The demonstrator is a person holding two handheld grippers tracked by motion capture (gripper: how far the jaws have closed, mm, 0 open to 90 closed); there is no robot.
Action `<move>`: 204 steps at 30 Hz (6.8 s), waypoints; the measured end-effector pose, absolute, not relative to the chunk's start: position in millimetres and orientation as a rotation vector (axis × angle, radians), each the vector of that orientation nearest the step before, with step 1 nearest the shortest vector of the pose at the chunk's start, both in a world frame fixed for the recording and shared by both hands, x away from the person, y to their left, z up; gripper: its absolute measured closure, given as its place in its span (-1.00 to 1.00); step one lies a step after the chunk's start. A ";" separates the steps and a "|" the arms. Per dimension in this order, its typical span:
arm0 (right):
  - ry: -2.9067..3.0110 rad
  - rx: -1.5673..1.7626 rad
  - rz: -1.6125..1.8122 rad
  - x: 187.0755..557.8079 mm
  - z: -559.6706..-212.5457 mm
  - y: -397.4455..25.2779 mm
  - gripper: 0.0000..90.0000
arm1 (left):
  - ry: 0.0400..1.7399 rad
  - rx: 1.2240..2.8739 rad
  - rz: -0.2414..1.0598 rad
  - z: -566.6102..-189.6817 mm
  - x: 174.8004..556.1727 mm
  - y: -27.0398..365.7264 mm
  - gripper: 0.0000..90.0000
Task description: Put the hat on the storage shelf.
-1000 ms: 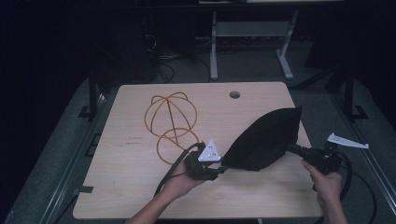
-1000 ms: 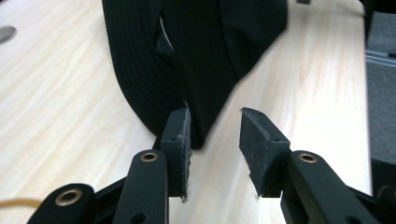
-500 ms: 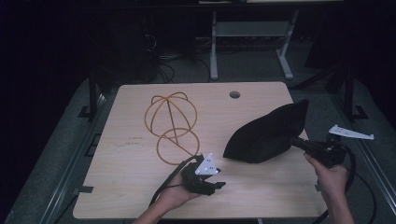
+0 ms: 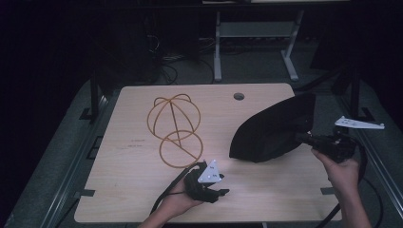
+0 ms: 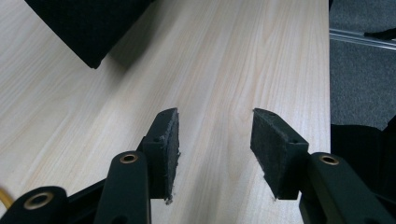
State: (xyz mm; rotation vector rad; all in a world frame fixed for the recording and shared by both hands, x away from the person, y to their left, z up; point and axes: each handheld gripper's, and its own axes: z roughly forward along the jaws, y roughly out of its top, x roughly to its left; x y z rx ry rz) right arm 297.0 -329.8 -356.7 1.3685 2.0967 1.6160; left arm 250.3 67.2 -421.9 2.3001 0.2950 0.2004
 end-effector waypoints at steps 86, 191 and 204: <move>2.578 0.879 1.274 368.2 -183.7 -152.9 0.92 | 0.266 2.264 0.176 -432.4 241.5 72.6 -0.11; 2.391 1.033 1.480 402.6 -229.6 -147.4 -0.26 | 0.266 2.255 0.136 -437.7 235.2 70.8 -0.20; 2.374 1.088 1.475 388.5 -252.3 -178.1 -0.30 | 0.288 2.247 0.135 -438.0 237.6 72.2 -0.22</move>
